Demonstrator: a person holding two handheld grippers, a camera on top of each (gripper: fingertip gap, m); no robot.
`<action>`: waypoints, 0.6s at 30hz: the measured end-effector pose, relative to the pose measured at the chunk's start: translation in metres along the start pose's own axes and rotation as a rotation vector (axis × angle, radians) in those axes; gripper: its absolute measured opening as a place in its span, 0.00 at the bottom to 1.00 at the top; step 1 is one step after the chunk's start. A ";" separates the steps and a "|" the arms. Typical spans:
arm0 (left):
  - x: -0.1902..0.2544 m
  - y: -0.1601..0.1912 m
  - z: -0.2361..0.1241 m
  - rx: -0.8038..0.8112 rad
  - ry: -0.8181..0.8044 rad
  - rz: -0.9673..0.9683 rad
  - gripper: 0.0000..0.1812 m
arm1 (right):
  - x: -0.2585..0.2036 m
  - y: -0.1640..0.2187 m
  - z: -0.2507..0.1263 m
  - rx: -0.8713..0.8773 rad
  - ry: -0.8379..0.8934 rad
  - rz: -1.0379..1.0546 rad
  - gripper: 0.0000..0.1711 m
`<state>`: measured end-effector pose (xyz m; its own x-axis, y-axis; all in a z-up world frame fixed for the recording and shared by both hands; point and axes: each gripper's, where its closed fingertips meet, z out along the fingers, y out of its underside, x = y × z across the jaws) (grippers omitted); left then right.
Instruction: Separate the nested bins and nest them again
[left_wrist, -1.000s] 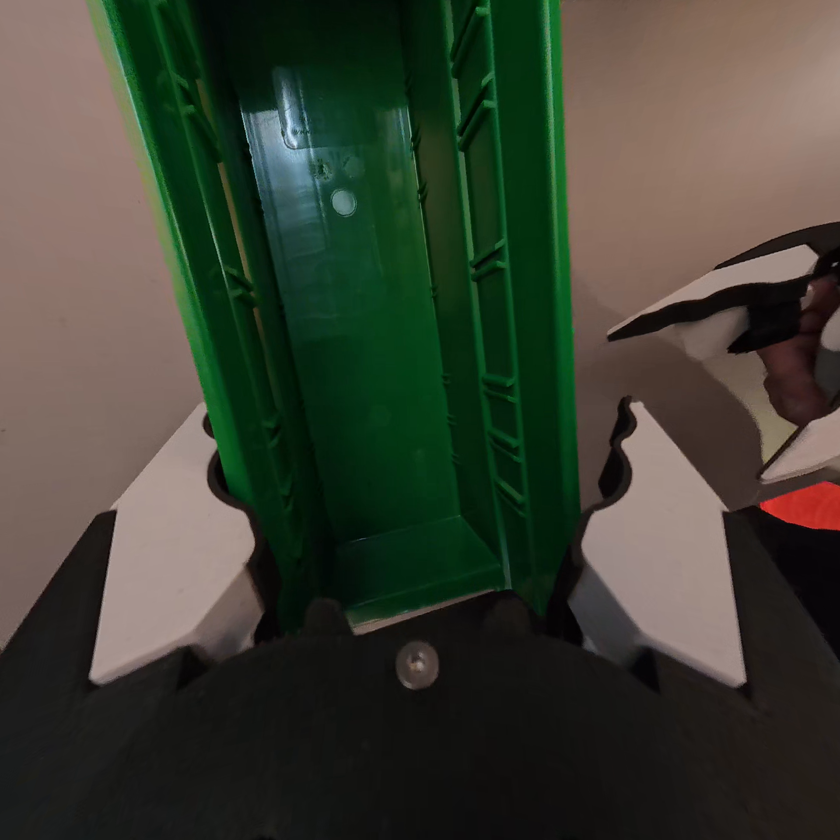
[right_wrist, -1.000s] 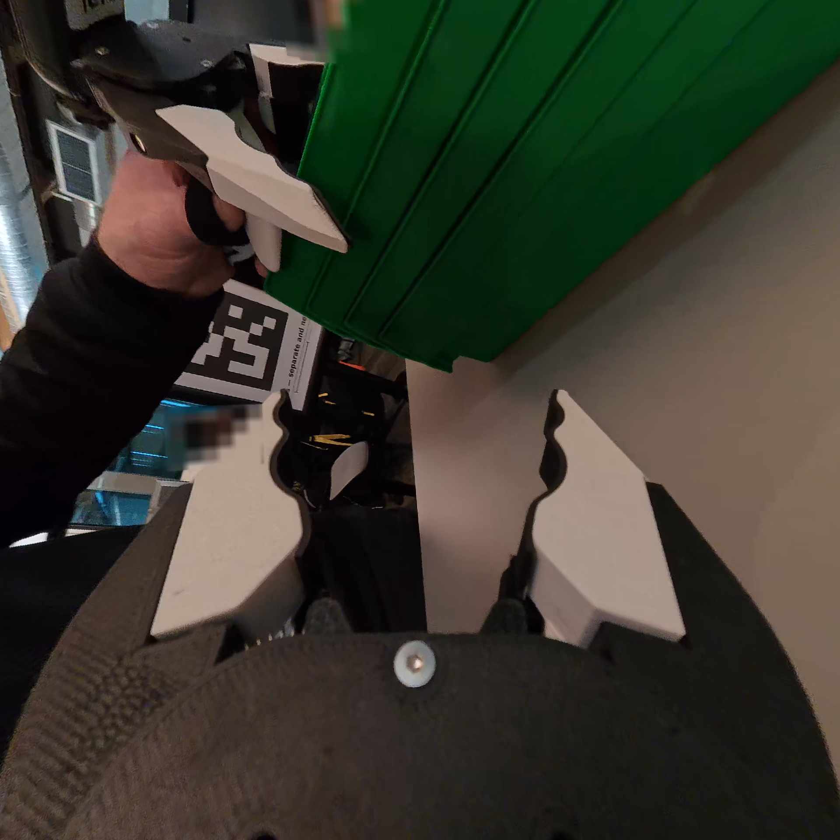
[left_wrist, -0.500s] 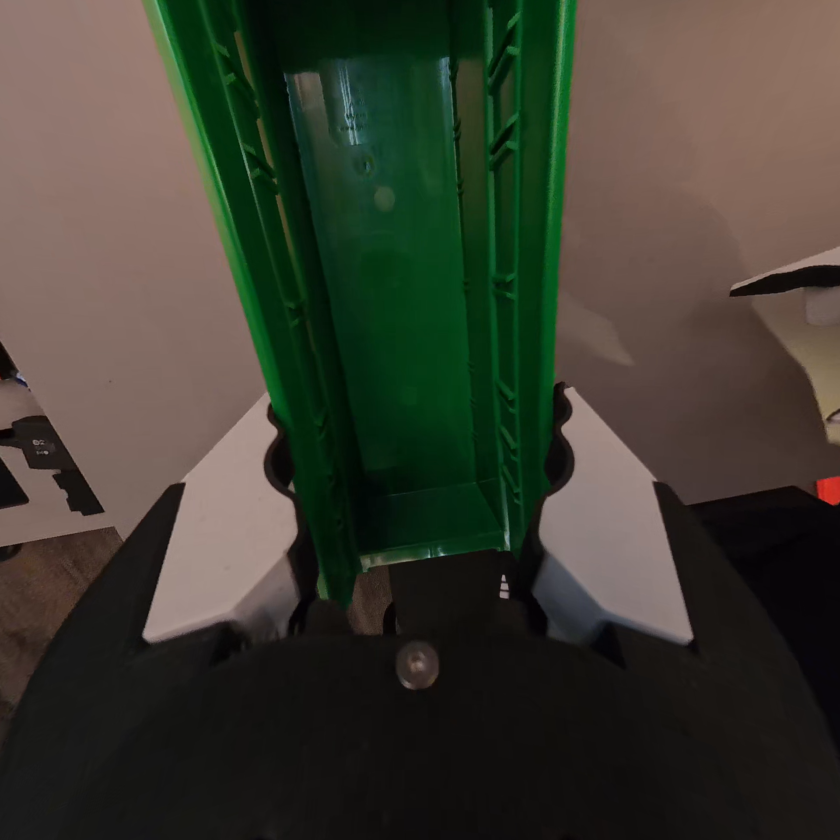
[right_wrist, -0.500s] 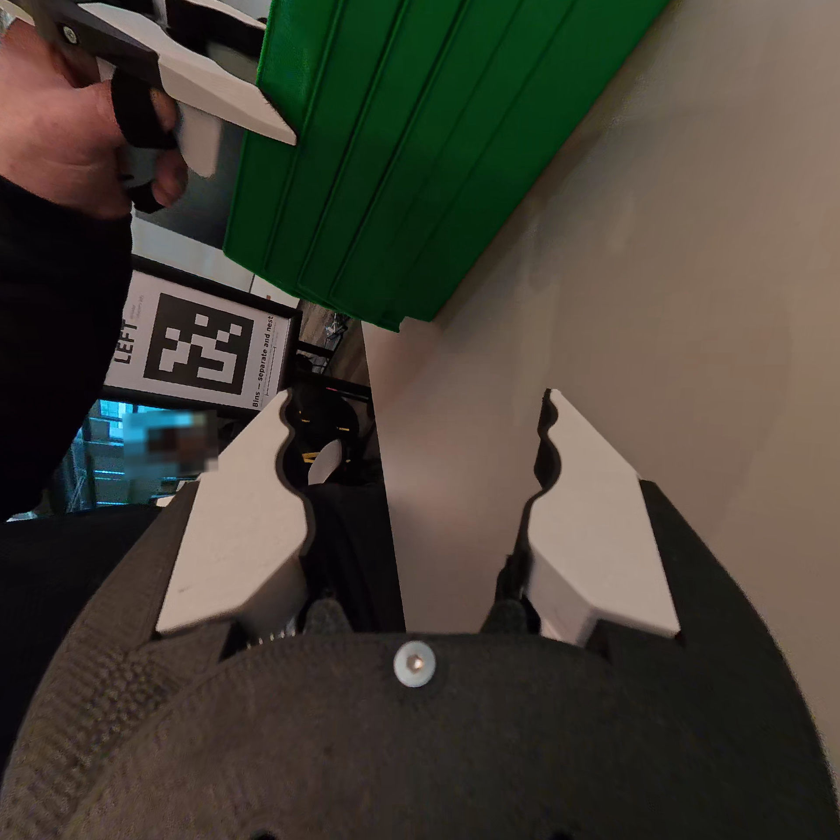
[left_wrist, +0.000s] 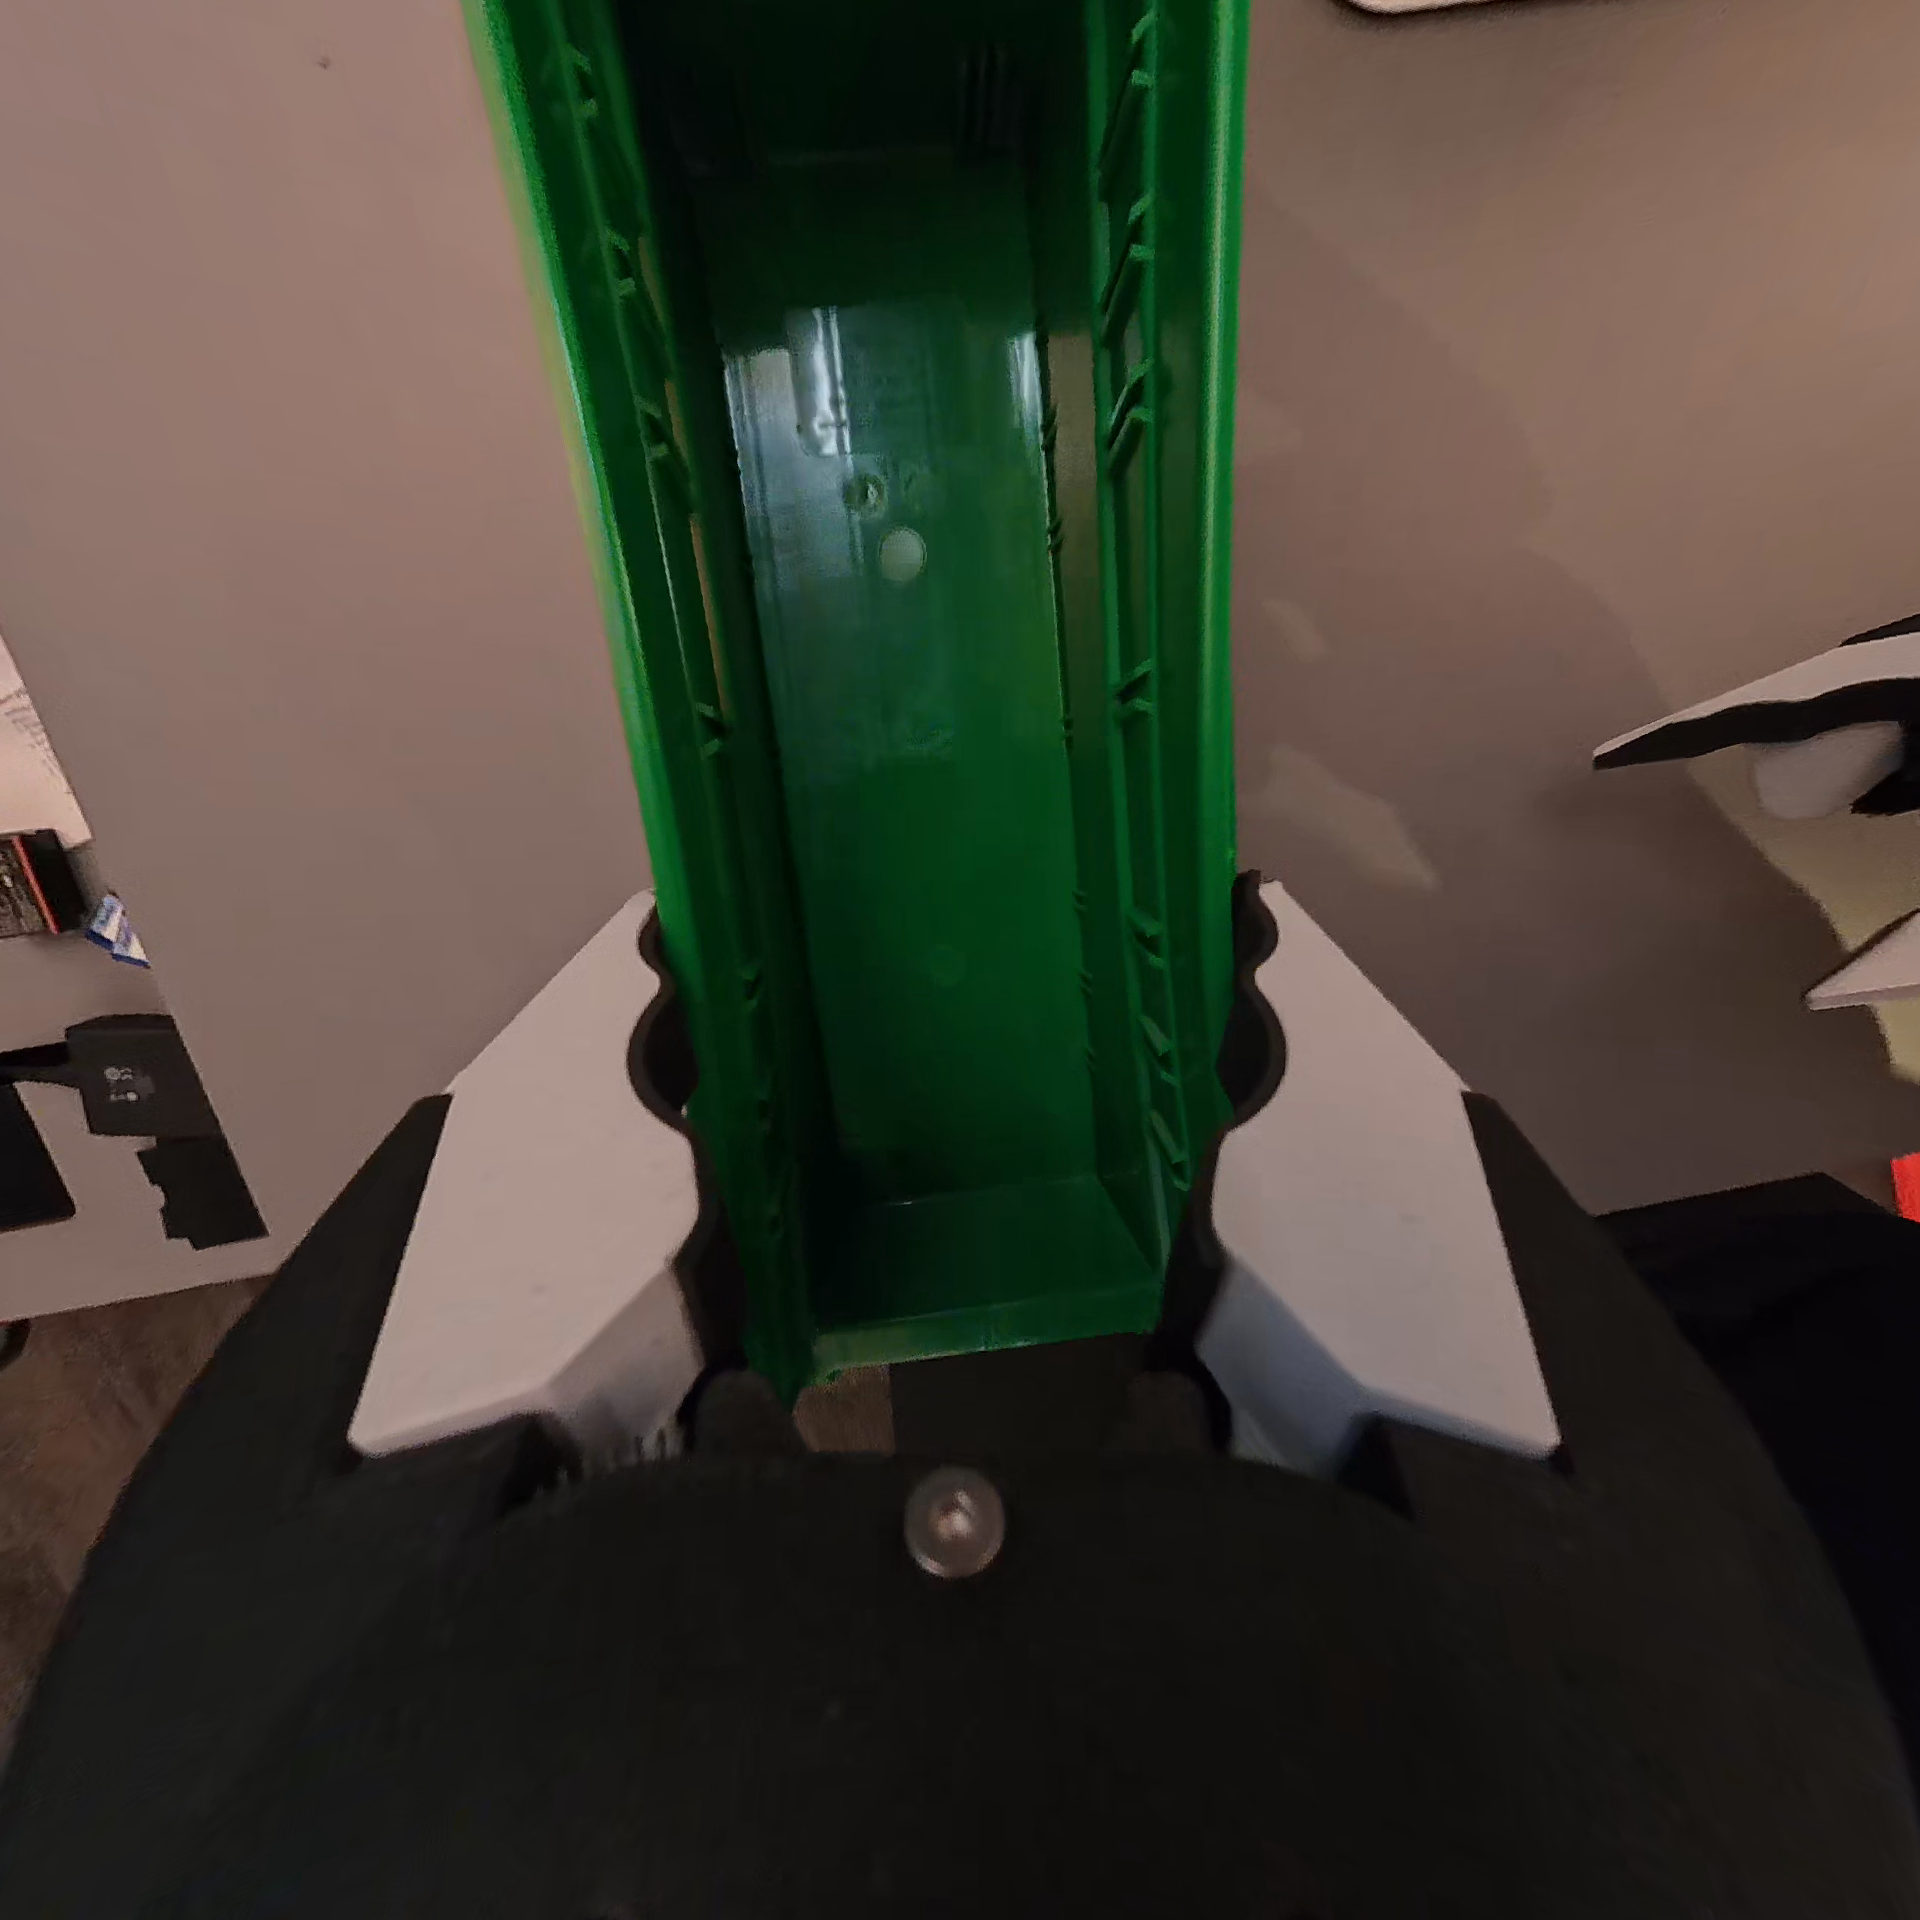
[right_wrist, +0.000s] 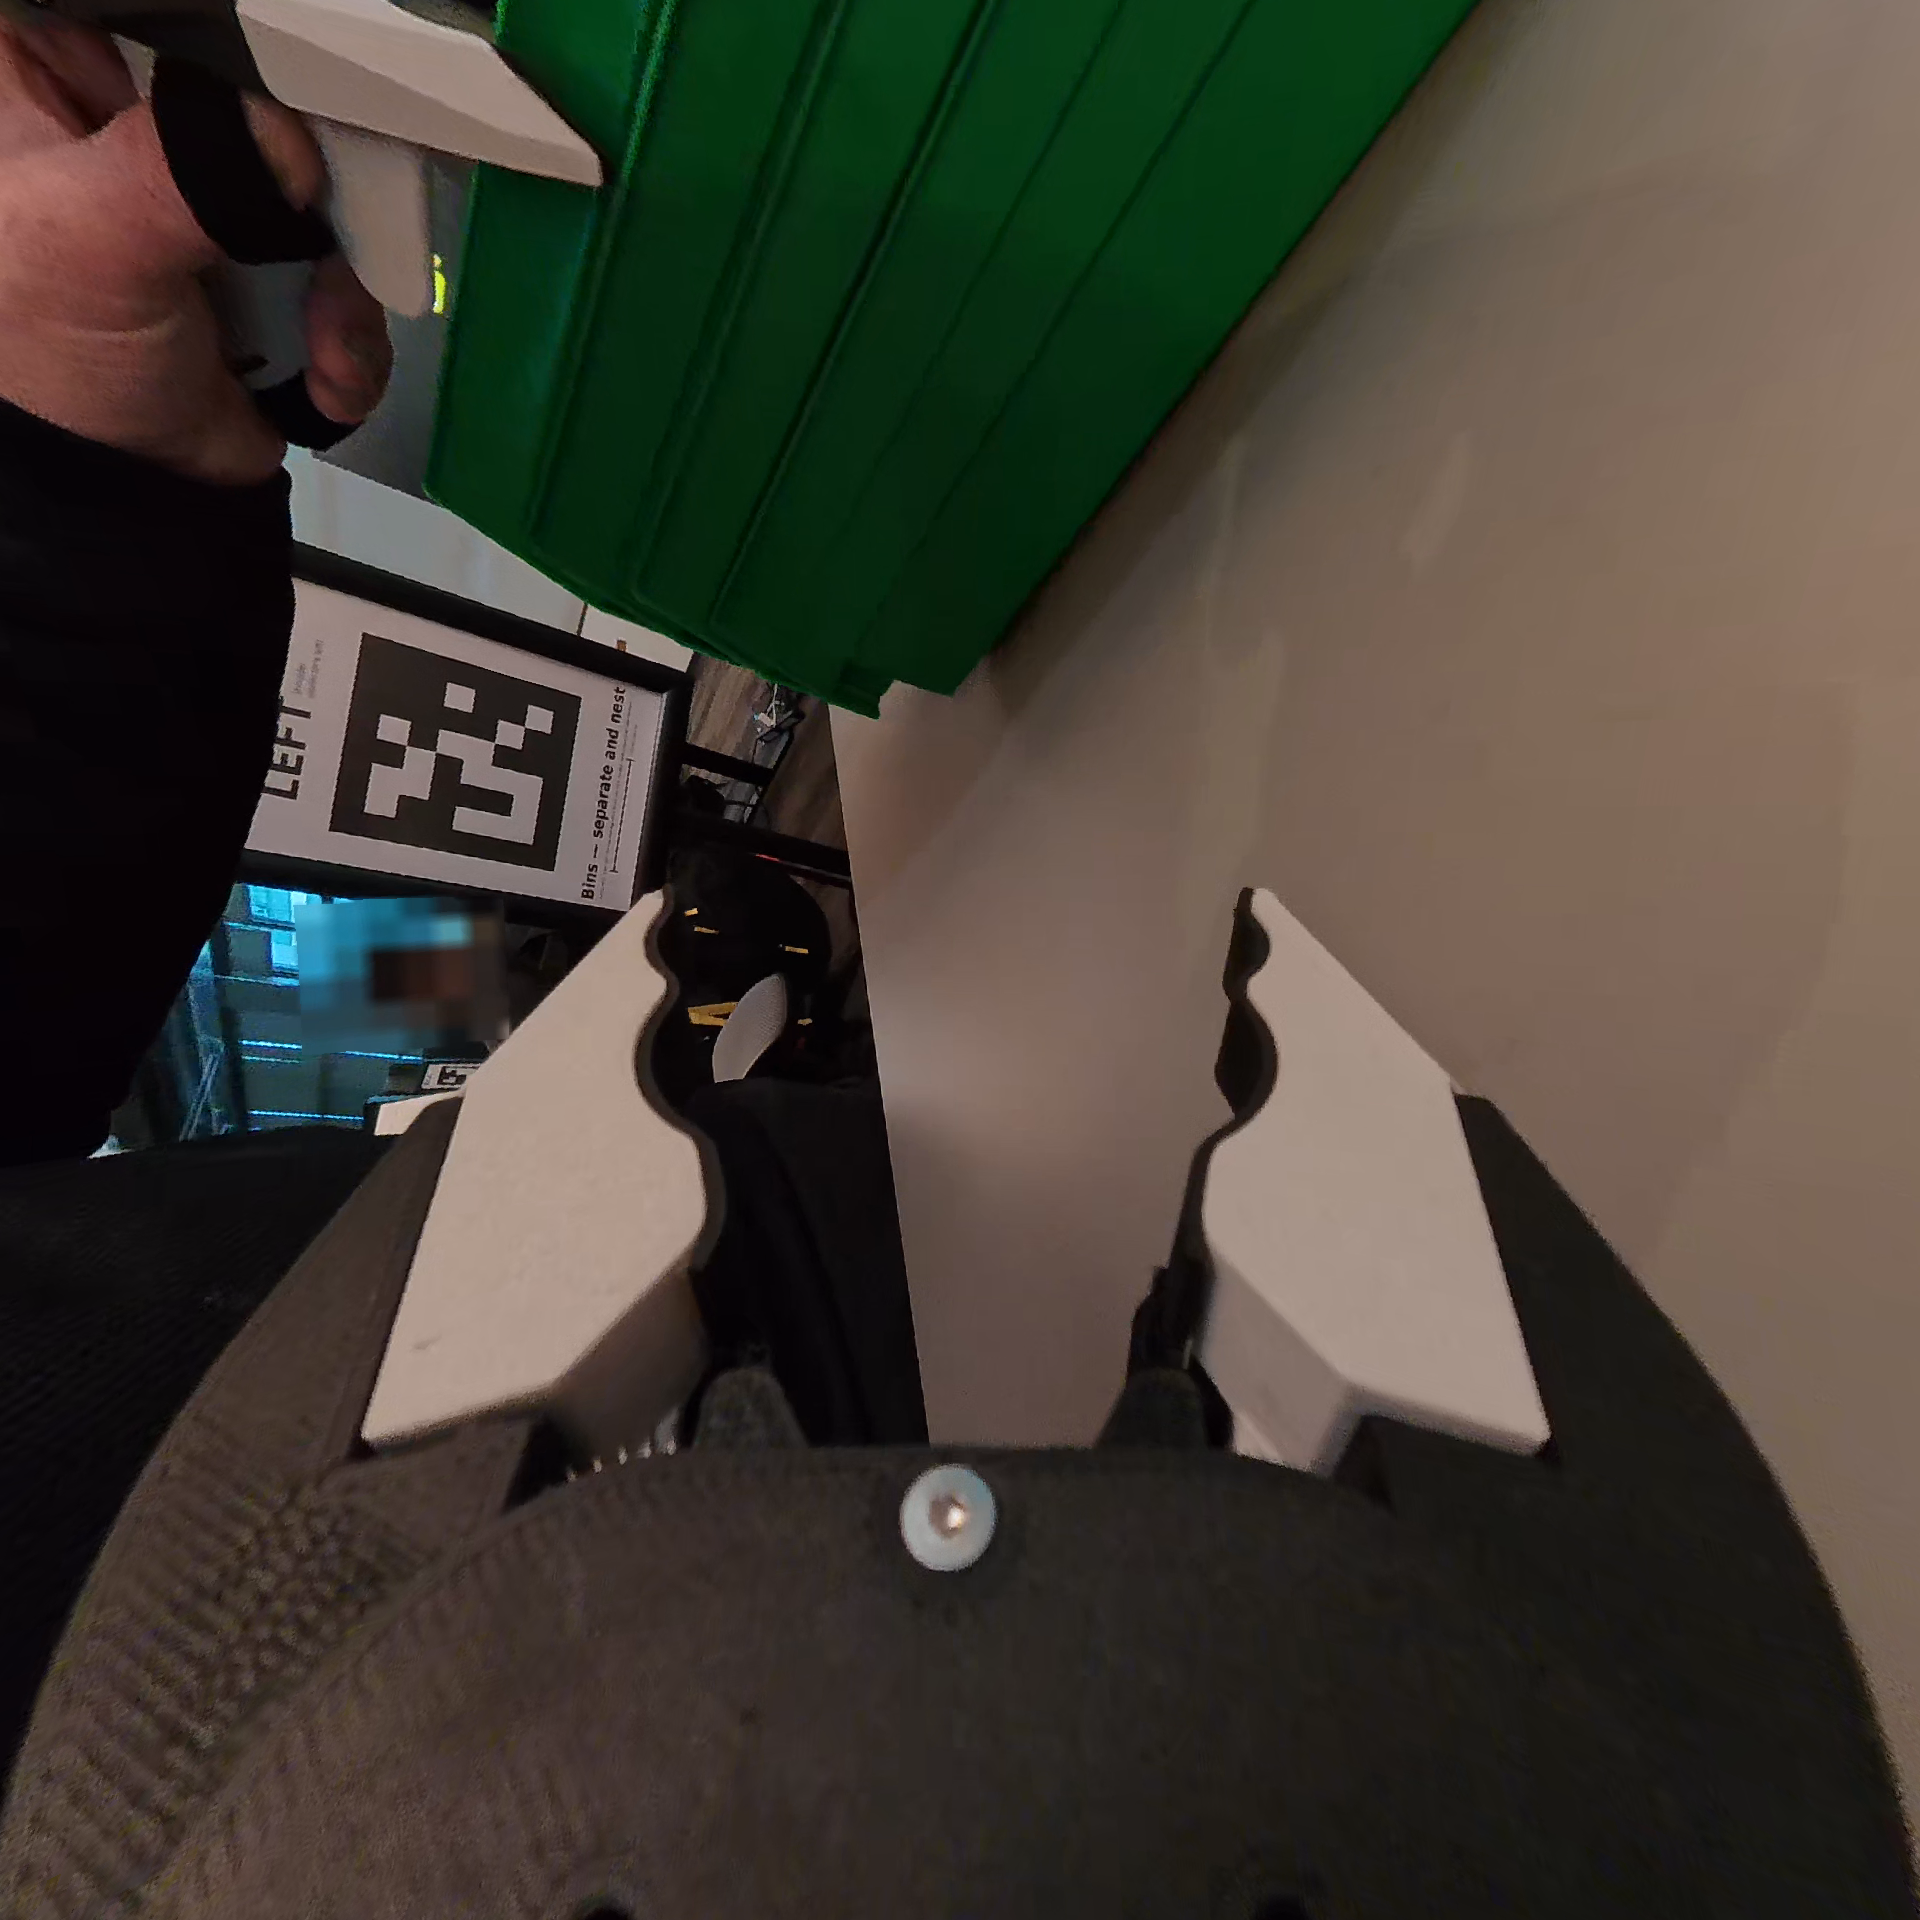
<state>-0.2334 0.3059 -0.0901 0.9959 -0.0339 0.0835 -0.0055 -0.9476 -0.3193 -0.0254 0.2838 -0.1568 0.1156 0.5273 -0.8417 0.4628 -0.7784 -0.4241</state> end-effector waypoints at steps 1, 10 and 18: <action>-0.001 -0.001 -0.001 0.013 -0.001 0.001 0.56 | 0.000 0.000 0.001 -0.003 0.000 -0.001 0.59; -0.005 -0.004 -0.002 0.110 -0.012 0.009 0.55 | 0.002 0.003 0.005 -0.009 0.000 0.010 0.58; -0.007 -0.013 -0.017 0.186 -0.002 0.008 0.55 | 0.006 0.009 0.008 -0.022 0.005 0.026 0.58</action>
<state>-0.2423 0.3131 -0.0710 0.9961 -0.0402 0.0789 0.0036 -0.8721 -0.4894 -0.0277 0.2773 -0.1681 0.1321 0.5091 -0.8505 0.4788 -0.7841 -0.3949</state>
